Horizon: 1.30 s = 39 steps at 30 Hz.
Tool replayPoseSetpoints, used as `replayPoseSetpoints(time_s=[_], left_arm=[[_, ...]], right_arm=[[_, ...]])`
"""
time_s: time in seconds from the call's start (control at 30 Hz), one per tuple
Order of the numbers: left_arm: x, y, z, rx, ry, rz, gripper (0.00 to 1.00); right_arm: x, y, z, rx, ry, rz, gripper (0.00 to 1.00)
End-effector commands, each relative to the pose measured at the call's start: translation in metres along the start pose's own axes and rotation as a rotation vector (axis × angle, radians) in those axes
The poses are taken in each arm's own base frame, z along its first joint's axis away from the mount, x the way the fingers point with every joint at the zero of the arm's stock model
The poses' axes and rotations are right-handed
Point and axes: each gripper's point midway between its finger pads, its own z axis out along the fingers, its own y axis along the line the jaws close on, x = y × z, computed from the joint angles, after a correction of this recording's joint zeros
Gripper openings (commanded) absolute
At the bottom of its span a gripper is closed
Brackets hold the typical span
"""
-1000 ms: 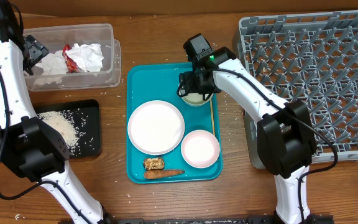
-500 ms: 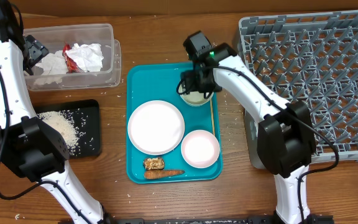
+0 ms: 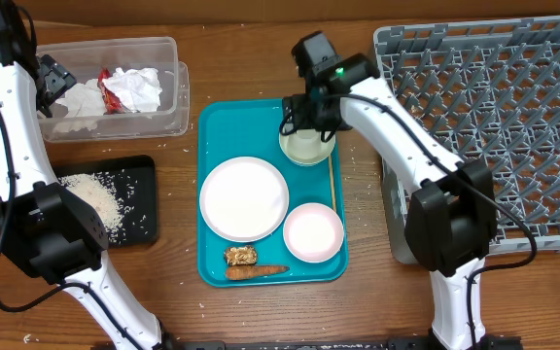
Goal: Sort waste into correct bins and load items into the dishwasher
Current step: 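Grasp the white cup rim with the right gripper and lift, then carry the cup right and lower it upside down into the rack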
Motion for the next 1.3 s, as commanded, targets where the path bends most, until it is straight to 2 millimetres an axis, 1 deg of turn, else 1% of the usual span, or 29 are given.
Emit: replayPoseSetpoints(time_s=[0.0, 0.07, 0.23, 0.43, 0.67, 0.77, 0.87, 0.97, 1.07, 1.13, 1.17, 1.27], left_arm=[[-0.008, 0.004, -0.018, 0.018, -0.036, -0.036, 1.0], [-0.008, 0.004, -0.018, 0.018, -0.036, -0.036, 1.0], [-0.008, 0.004, -0.018, 0.018, -0.036, -0.036, 1.0], [-0.008, 0.004, -0.018, 0.018, -0.036, -0.036, 1.0], [-0.008, 0.004, -0.018, 0.018, -0.036, -0.036, 1.0], [-0.008, 0.004, -0.018, 0.018, -0.036, -0.036, 1.0], [-0.008, 0.004, -0.018, 0.018, -0.036, -0.036, 1.0], [-0.008, 0.004, -0.018, 0.018, -0.036, -0.036, 1.0], [-0.008, 0.004, -0.018, 0.018, -0.036, -0.036, 1.0], [-0.008, 0.004, -0.018, 0.018, -0.036, -0.036, 1.0], [-0.008, 0.004, -0.018, 0.018, -0.036, -0.036, 1.0], [-0.008, 0.004, -0.018, 0.018, -0.036, -0.036, 1.0]], right_arm=[[0.012, 0.005, 0.013, 0.002, 0.015, -0.021, 0.86], [0.013, 0.004, 0.017, 0.003, 0.017, -0.021, 0.86], [0.013, 0.005, 0.019, 0.001, 0.013, -0.02, 0.83], [0.022, 0.0, 0.033, 0.008, 0.03, -0.013, 0.79], [0.017, 0.002, 0.031, 0.001, 0.012, -0.01, 0.72], [0.013, 0.004, 0.025, -0.001, 0.007, -0.011, 0.7], [0.006, 0.007, 0.013, -0.006, -0.006, -0.011, 0.68], [-0.005, 0.009, -0.004, -0.007, -0.03, -0.008, 0.65], [-0.02, 0.001, -0.026, 0.007, -0.063, 0.008, 0.64], [-0.03, -0.009, -0.042, 0.028, -0.088, 0.026, 0.64], [-0.037, -0.018, -0.053, 0.055, -0.106, 0.04, 0.64], [-0.056, -0.056, -0.085, 0.164, -0.17, 0.093, 0.64]])
